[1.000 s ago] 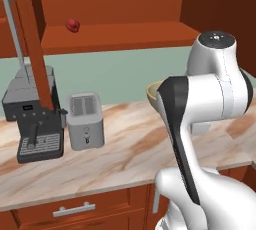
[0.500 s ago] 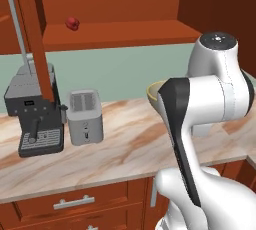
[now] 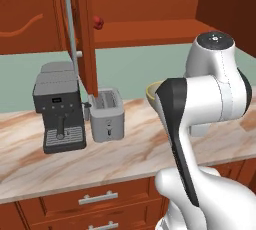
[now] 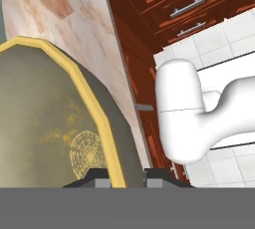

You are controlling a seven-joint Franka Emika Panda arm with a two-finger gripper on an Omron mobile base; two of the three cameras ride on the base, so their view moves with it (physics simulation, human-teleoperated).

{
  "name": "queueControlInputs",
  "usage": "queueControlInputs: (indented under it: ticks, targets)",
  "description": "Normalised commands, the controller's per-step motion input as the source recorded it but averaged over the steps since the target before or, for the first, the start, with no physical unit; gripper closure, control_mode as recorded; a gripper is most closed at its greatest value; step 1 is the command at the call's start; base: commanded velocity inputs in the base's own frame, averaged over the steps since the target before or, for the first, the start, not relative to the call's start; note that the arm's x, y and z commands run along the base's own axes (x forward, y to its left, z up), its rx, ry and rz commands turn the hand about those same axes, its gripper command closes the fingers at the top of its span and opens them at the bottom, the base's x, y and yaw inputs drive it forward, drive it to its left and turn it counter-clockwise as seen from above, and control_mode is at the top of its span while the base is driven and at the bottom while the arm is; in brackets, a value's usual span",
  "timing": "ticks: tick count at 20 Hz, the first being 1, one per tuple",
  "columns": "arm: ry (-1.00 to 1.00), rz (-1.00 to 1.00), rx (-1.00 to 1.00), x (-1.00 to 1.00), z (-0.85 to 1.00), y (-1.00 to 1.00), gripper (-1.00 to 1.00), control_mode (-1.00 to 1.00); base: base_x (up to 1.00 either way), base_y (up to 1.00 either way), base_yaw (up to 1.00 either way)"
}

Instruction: Pick the mug and place it in the sink. Pick the bowl and place it in the open cabinet and then close the cabinet.

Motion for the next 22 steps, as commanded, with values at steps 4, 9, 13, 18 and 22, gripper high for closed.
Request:
queueControlInputs:
  ticks: [4,9,13,18,22]
  targets:
    - [0.0,0.0,0.0,0.0,0.0,0.0,1.0,1.0,0.14,-0.39,0.06]
    - [0.0,0.0,0.0,0.0,0.0,0.0,1.0,1.0,0.46,-0.1,0.06]
    - [0.0,0.0,0.0,0.0,0.0,0.0,1.0,1.0,0.95,0.0,0.05]
    - [0.0,0.0,0.0,0.0,0.0,0.0,1.0,1.0,0.81,-0.2,0.05]
    - [0.0,0.0,0.0,0.0,0.0,0.0,1.0,1.0,0.71,-0.22,0.01]
